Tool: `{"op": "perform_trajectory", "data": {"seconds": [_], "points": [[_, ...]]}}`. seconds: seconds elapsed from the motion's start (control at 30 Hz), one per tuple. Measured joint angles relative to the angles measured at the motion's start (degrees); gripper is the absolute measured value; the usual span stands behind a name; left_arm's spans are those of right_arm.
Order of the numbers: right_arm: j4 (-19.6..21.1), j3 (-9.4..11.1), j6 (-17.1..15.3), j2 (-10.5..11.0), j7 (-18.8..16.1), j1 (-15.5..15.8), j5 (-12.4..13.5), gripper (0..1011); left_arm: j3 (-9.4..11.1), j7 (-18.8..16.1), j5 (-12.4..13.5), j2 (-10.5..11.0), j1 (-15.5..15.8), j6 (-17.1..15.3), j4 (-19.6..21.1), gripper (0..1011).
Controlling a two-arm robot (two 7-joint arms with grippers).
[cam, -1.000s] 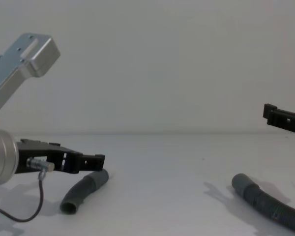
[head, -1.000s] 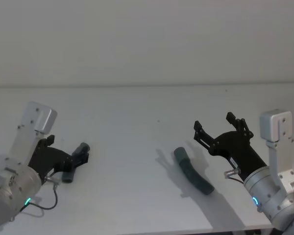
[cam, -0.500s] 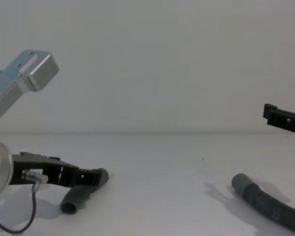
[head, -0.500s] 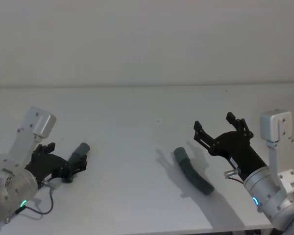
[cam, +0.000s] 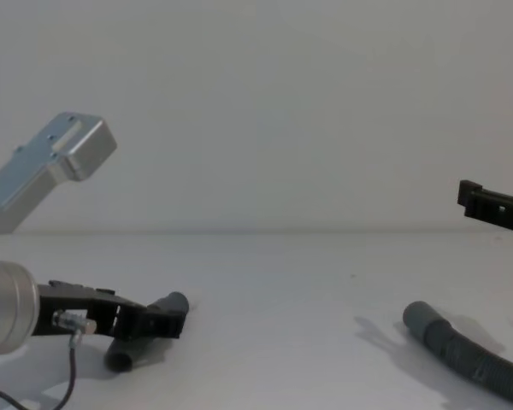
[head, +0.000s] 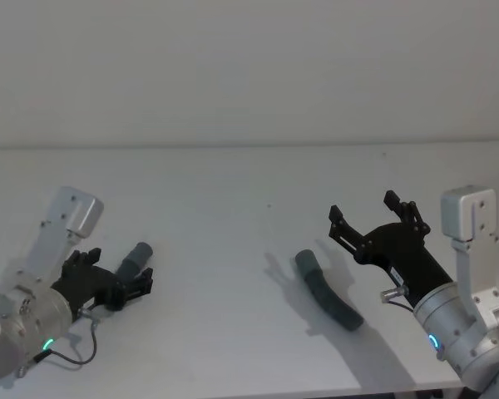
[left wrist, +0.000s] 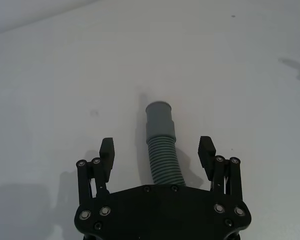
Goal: Use both hands to pick up one end of the pipe from the table, align the ends, and insert them.
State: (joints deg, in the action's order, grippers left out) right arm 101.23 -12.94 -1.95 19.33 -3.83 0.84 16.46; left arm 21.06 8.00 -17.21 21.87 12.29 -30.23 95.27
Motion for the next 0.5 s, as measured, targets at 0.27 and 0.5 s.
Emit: {"op": "perform_trajectory", "data": {"seconds": [0.27,0.5], "points": [[0.0,0.0,0.0,0.0,0.0,0.0,0.0,1000,0.7,0.7,0.6,-1.1,1.2,0.7,-2.4,917],[0.0,0.0,0.0,0.0,0.0,0.0,0.0,1000,1.0,1.1,0.9,-1.8,1.8,1.2,-3.7,729]]}}
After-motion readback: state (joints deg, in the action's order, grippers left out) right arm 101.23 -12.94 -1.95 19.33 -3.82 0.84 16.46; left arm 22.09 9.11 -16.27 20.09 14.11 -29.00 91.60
